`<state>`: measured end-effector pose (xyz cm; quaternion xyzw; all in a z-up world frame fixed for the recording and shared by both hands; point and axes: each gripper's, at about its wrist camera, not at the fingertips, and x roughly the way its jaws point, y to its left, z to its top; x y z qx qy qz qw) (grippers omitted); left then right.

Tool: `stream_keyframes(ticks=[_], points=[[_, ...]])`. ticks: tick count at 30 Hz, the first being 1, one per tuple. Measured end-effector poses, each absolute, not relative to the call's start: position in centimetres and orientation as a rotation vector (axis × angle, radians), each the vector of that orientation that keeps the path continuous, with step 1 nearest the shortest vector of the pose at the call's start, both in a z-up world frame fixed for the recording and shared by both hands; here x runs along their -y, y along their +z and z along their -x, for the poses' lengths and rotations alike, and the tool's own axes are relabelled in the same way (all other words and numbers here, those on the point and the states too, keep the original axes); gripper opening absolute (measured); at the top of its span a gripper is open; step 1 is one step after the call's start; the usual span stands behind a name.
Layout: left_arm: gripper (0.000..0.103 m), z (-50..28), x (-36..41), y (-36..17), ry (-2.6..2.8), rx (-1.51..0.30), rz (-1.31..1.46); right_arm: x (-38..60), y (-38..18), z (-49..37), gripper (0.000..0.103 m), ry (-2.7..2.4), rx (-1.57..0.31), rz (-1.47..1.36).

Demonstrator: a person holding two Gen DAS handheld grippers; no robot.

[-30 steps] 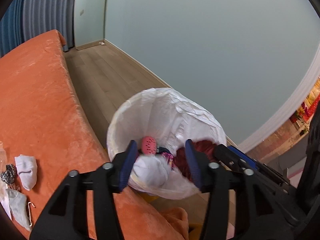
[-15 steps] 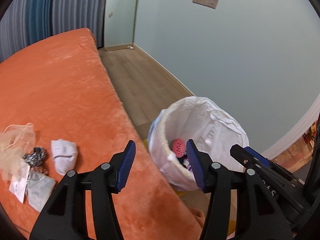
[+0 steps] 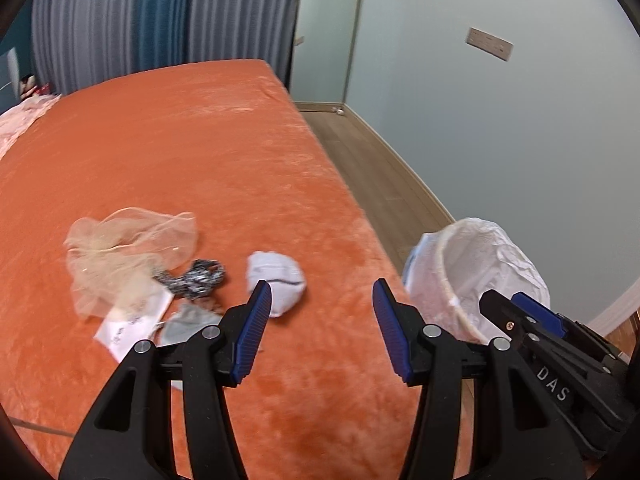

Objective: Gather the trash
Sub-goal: 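Move both tools back over the remaining items on the bed, then grasp the printed paper wrapper with the left tool while the right tool grasps the grey pouch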

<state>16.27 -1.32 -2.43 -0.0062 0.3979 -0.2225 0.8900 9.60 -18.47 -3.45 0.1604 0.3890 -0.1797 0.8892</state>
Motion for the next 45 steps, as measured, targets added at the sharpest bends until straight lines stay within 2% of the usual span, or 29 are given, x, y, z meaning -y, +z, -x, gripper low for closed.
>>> stream_keyframes(ticks=[5, 9, 22, 39, 40, 43, 45], points=[[0.050, -16.5, -2.8, -2.9, -0.382, -0.832, 0.050, 14.5, -3.3, -10.7, 0.043, -0.313, -0.828, -0.266], [0.052, -16.6, -6.0, -3.7, -0.314, -0.853, 0.073, 11.7, -3.7, -11.4, 0.052, -0.271, -0.846, -0.220], [0.052, -17.9, -16.1, -8.7, -0.082, -0.949, 0.161, 4.6, -8.3, -13.9, 0.056, -0.126, -0.966, -0.148], [0.052, -23.5, -17.8, -14.4, -0.105, -1.056, 0.227, 1.1, -14.6, -19.2, 0.056, -0.045, -1.074, -0.179], [0.051, -23.8, -17.6, -14.7, -0.119, -1.064, 0.224, 1.1, -14.8, -19.4, 0.056, -0.043, -1.079, -0.181], [0.037, -24.5, -16.6, -15.5, -0.148, -1.078, 0.206, 0.9, -15.8, -19.9, 0.056, -0.033, -1.098, -0.191], [0.029, -24.7, -16.1, -15.7, -0.169, -1.079, 0.197, 0.7, -16.2, -20.0, 0.047, -0.023, -1.102, -0.199]])
